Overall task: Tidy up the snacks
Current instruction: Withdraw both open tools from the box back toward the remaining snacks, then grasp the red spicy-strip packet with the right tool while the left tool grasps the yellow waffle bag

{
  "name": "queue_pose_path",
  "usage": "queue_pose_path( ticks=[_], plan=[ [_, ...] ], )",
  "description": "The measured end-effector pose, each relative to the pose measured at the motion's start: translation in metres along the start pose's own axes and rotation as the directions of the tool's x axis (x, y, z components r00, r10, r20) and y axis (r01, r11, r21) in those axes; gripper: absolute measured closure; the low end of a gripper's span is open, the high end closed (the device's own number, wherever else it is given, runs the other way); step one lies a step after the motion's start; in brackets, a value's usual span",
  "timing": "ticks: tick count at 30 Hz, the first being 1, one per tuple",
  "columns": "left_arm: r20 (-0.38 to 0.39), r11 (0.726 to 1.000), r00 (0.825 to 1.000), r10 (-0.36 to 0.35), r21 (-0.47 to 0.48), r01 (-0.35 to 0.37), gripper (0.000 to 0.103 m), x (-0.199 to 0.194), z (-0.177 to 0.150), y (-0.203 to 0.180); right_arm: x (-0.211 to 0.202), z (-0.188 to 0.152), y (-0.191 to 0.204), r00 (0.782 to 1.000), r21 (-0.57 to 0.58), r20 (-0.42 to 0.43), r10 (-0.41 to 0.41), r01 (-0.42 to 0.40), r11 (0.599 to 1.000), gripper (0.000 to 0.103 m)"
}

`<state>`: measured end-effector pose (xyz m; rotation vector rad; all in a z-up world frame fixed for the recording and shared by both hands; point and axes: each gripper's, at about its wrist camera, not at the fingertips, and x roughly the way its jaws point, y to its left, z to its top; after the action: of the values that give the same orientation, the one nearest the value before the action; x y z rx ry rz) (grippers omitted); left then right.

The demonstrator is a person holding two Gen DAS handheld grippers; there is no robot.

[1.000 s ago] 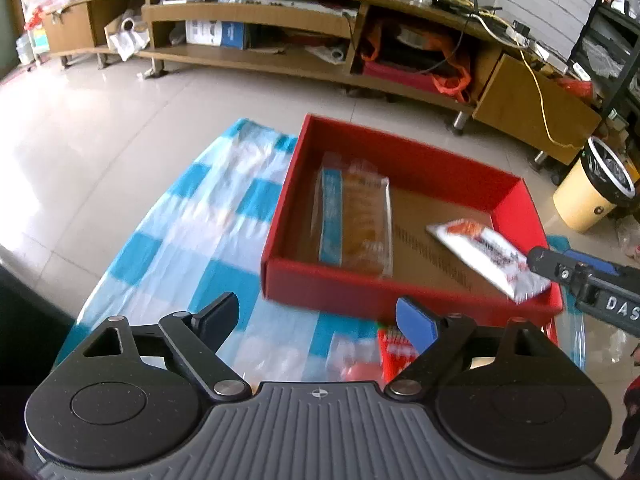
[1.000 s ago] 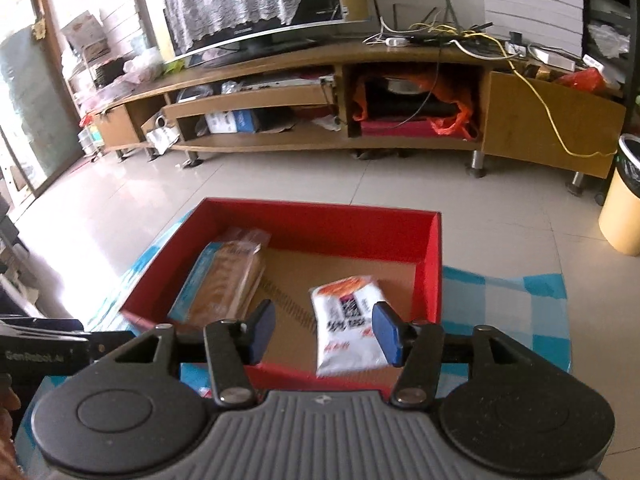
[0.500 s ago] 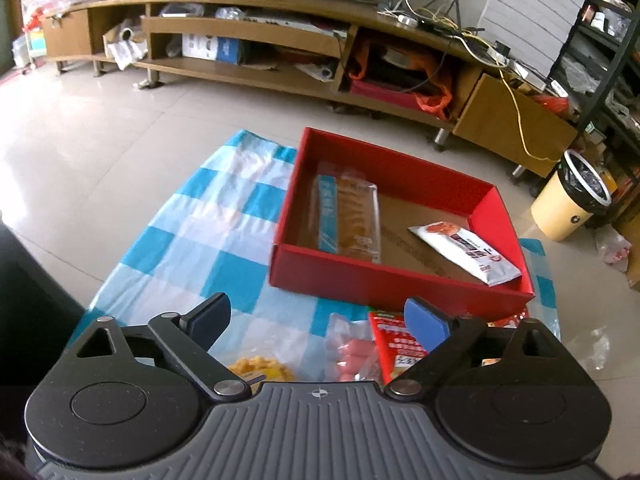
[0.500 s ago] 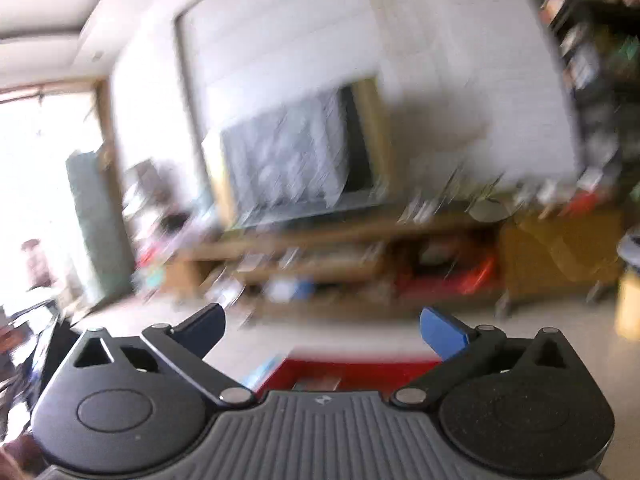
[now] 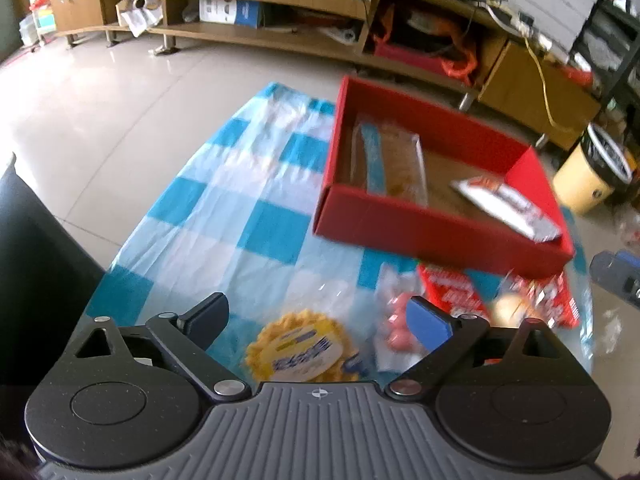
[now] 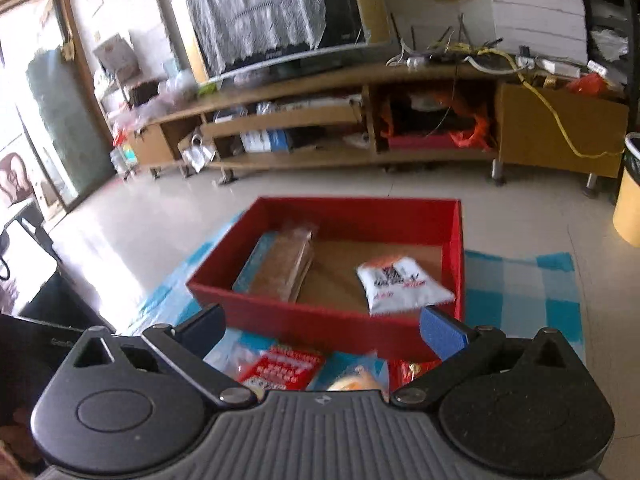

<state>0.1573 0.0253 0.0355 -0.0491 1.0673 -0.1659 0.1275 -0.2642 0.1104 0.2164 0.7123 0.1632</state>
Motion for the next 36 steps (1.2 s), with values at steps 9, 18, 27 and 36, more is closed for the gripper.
queue_pose_path(
  ticks=[9, 18, 27, 36],
  plan=[
    [-0.122, 1.000, 0.992, 0.027, -0.011, -0.029, 0.003, 0.032, -0.016, 0.001, 0.023, -0.006, 0.014, 0.997, -0.056, -0.074, -0.001, -0.003, 0.998, 0.000],
    [-0.138, 0.990, 0.985, 0.102, 0.108, -0.087, 0.000, 0.054, -0.015, -0.020, 0.029, -0.006, 0.009, 0.995, -0.004, -0.098, 0.030, -0.031, 1.000, 0.000],
    [-0.161, 0.987, 0.976, 0.145, -0.046, -0.154, 0.000, 0.075, -0.007, -0.006, 0.037, -0.007, 0.017, 0.993, -0.020, -0.115, 0.041, -0.044, 0.999, 0.000],
    [-0.185, 0.980, 0.964, 0.193, 0.001, -0.197, 0.018, 0.060, -0.031, -0.004, 0.044, -0.012, 0.024, 0.988, -0.046, -0.153, 0.039, -0.046, 0.998, 0.000]
  ],
)
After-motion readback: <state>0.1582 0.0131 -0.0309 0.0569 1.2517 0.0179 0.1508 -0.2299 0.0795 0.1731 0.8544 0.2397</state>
